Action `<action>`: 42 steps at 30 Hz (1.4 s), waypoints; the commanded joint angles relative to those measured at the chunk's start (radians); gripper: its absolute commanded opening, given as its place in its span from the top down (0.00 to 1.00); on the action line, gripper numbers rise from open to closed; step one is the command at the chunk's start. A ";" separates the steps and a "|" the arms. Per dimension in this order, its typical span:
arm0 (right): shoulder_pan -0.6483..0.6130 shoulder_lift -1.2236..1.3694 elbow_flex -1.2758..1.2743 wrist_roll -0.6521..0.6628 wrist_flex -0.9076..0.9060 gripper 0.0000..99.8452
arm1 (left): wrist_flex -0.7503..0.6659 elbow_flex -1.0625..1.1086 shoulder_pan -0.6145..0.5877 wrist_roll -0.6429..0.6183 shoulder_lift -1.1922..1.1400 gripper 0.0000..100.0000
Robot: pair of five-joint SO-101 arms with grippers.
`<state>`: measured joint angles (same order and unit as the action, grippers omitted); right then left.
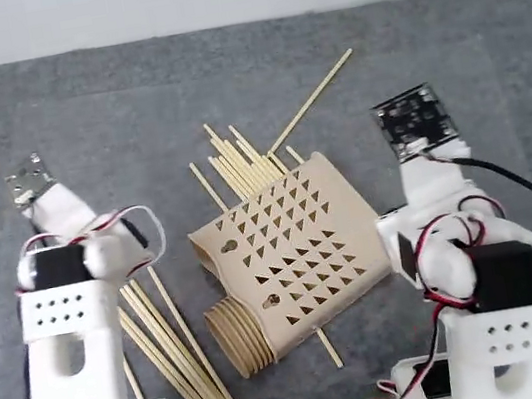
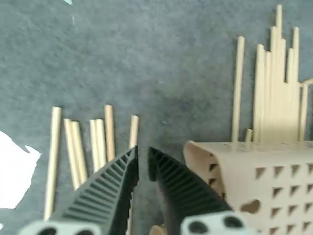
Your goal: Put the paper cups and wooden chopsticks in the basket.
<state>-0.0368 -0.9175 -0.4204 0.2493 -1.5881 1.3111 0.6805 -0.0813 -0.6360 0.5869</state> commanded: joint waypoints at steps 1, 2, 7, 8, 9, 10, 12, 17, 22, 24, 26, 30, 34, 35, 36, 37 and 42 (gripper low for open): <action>0.044 -0.010 -0.009 -0.011 0.041 0.99 | 0.002 -0.041 0.083 -0.084 0.041 0.81; 0.054 -0.010 -0.040 -0.011 0.068 0.99 | 0.000 -0.038 0.104 -0.100 0.041 0.77; 0.101 -0.010 -0.219 -0.008 0.268 0.99 | -0.040 -0.018 0.190 -0.184 0.040 0.70; 0.099 -0.010 -0.250 -0.006 0.298 0.99 | -0.057 -0.005 0.204 -0.195 0.040 0.70; 0.099 -0.008 -0.279 -0.008 0.325 0.99 | -0.077 0.010 0.218 -0.206 0.040 0.70; 0.099 -0.008 -0.301 -0.009 0.343 0.99 | -0.101 0.030 0.229 -0.215 0.040 0.70; 0.097 -0.008 -0.330 -0.009 0.378 0.99 | -0.167 0.079 0.247 -0.222 0.040 0.70; 0.094 -0.008 -0.359 -0.009 0.403 0.99 | -0.316 0.203 0.276 -0.224 0.040 0.70; 0.045 -0.007 -0.381 -0.015 0.403 0.99 | -0.361 0.236 0.278 -0.244 0.040 0.70; 0.019 -0.007 -0.381 -0.060 0.403 0.99 | -0.361 0.236 0.278 -0.275 0.040 0.70; 0.004 0.001 -0.381 -0.089 0.403 0.99 | -0.362 0.236 0.292 -0.293 0.040 0.70; -0.002 0.097 -0.382 -0.101 0.441 0.99 | -0.365 0.239 0.333 -0.336 0.040 0.70; 0.002 0.240 -0.379 -0.101 0.492 0.99 | -0.365 0.232 0.345 -0.358 0.041 0.70; 0.002 0.268 -0.379 -0.101 0.503 0.99 | -0.367 0.231 0.345 -0.358 0.041 0.70; 0.002 0.292 -0.379 -0.101 0.513 0.99 | -0.367 0.231 0.345 -0.358 0.041 0.70; 0.002 0.315 -0.379 -0.101 0.526 0.99 | -0.367 0.231 0.345 -0.358 0.041 0.70; 0.033 0.389 -0.379 -0.097 0.588 0.99 | -0.345 0.199 0.345 -0.358 0.043 0.70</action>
<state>-0.0199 -0.5800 -0.7963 0.1573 -1.0388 0.9628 0.9229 0.2562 -0.9843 0.5869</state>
